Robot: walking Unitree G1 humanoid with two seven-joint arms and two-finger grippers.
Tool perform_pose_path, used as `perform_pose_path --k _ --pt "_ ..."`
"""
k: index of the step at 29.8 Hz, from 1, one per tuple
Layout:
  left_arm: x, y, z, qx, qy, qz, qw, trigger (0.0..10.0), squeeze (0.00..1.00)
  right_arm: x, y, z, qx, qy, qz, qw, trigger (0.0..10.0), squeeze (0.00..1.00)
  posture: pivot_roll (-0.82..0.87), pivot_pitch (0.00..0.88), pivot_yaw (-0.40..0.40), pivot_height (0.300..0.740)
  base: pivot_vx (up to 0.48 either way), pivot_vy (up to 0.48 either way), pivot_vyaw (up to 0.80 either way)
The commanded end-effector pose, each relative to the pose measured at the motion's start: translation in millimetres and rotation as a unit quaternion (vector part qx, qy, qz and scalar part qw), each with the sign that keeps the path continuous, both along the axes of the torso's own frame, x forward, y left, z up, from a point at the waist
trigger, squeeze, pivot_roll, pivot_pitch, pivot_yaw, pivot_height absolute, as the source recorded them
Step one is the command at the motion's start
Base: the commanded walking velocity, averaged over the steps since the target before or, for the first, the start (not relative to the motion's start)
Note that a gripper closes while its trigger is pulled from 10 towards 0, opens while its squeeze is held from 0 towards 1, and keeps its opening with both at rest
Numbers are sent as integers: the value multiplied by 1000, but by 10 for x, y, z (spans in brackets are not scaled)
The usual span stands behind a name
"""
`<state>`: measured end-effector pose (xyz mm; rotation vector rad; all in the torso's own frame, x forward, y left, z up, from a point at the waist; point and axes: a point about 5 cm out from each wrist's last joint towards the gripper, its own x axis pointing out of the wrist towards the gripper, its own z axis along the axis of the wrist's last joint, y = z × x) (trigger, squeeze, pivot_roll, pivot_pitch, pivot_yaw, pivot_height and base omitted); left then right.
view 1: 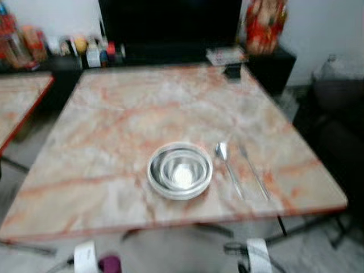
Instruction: Setting the table
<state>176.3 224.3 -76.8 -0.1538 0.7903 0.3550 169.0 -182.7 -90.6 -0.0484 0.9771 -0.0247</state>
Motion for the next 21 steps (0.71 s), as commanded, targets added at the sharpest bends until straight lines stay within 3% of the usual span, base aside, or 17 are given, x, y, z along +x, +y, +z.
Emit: perform_pose_path --k 1,9,10,14,15,19,21 --pt "-59 1 -31 -2 11 6 1000 10000 0 -25 -29 -9 -3 6 0 1000 10000 0 -46 0 23 740 0 0 0" --pt "-165 133 -38 17 15 57 998 10000 0 -23 -25 -9 -3 9 9 1000 10000 0 -27 0 5 740 0 0 0" --pt "-228 246 -25 34 14 92 995 10000 0 -21 -27 -8 -3 10 14 1000 10000 0 -23 0 -1 740 0 0 0" --pt "-322 474 31 78 8 151 985 10000 0 -13 -33 -4 -4 9 19 1000 10000 0 -8 0 -14 740 0 0 0" --pt "-377 635 88 118 7 189 975 10000 0 -6 -36 -1 -6 10 24 1000 10000 0 -2 0 -21 740 0 0 0" --pt "-406 713 118 138 9 207 969 10000 0 0 -37 2 -6 10 27 1000 10000 0 1 0 -23 740 0 0 0" --pt "-482 1095 353 219 -24 296 929 10000 0 31 -40 15 -8 8 35 999 10000 0 27 0 -40 740 0 0 0"
